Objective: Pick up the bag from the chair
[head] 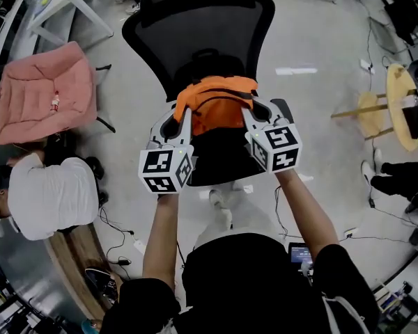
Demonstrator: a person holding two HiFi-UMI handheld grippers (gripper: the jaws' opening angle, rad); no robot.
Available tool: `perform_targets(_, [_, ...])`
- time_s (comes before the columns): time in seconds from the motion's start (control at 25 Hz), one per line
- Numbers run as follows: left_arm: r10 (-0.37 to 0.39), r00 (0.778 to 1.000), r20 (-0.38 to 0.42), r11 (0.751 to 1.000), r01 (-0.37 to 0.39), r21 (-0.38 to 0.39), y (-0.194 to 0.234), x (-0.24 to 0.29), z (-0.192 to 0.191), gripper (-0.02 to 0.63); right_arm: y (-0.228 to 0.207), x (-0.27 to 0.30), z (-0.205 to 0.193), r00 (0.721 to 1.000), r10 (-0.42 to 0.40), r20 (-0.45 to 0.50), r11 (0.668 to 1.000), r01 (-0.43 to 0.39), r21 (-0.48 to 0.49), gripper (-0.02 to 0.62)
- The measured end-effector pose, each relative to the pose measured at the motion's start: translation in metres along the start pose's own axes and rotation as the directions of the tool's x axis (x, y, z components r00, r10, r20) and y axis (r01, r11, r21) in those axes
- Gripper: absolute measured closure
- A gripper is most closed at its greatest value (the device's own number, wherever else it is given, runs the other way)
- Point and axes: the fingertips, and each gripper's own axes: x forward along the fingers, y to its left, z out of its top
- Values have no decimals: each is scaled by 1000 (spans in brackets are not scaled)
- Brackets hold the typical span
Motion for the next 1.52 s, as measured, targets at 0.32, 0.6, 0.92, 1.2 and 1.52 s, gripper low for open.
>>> perform_targets(0.32, [-4, 998, 64, 1000, 3, 6, -28, -51, 32, 558, 27, -51, 32, 997, -8, 72, 1000, 9, -10, 586])
perform_targets(0.6, [-35, 993, 114, 999, 33, 17, -52, -105, 57, 558, 56, -100, 60, 990, -16, 143, 999, 20, -31, 586])
perform_targets(0.92, [-70, 977, 204, 996, 58, 65, -74, -162, 91, 558, 87, -149, 92, 972, -19, 233, 999, 30, -44, 586])
perform_targets(1.2, [-104, 959, 265, 992, 80, 99, -92, -206, 103, 557, 112, -189, 101, 955, -31, 294, 997, 49, -53, 586])
perform_targets(1.52, [-126, 948, 293, 989, 98, 111, -114, -234, 109, 557, 124, -223, 101, 949, -43, 313, 997, 61, -50, 586])
